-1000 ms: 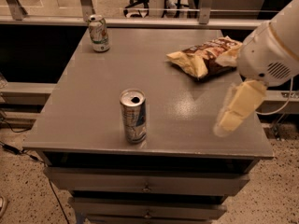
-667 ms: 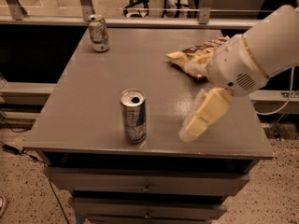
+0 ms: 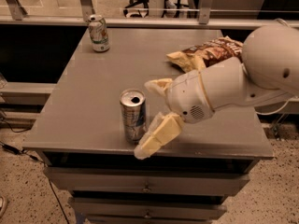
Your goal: Pick redbull can
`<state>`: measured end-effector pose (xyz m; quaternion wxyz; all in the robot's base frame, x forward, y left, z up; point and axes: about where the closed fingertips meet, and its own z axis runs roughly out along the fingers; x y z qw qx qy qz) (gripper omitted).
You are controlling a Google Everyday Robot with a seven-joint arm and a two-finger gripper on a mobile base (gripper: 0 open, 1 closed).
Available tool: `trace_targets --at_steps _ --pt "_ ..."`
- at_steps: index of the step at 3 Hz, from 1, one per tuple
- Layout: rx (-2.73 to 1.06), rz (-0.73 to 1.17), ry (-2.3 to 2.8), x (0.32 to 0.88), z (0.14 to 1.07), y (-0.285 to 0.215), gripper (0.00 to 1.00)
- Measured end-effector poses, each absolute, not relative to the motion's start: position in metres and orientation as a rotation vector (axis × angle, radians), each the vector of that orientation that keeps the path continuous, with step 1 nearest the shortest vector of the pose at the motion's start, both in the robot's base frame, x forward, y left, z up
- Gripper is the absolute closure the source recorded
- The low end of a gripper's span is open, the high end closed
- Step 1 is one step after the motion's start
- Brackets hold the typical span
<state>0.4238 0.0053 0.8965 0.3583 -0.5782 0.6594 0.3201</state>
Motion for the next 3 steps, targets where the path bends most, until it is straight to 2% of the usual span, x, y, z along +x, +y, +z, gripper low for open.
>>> trace_targets --at_steps 1,2,3 --pt "-1.448 0.872 1.643 0.428 0.886 0.023 0.00" --pt "-1.388 0.907 1.611 0.433 0.882 0.038 0.18" --pt "-1.359 0.919 1.602 0.436 0.881 0.043 0.41"
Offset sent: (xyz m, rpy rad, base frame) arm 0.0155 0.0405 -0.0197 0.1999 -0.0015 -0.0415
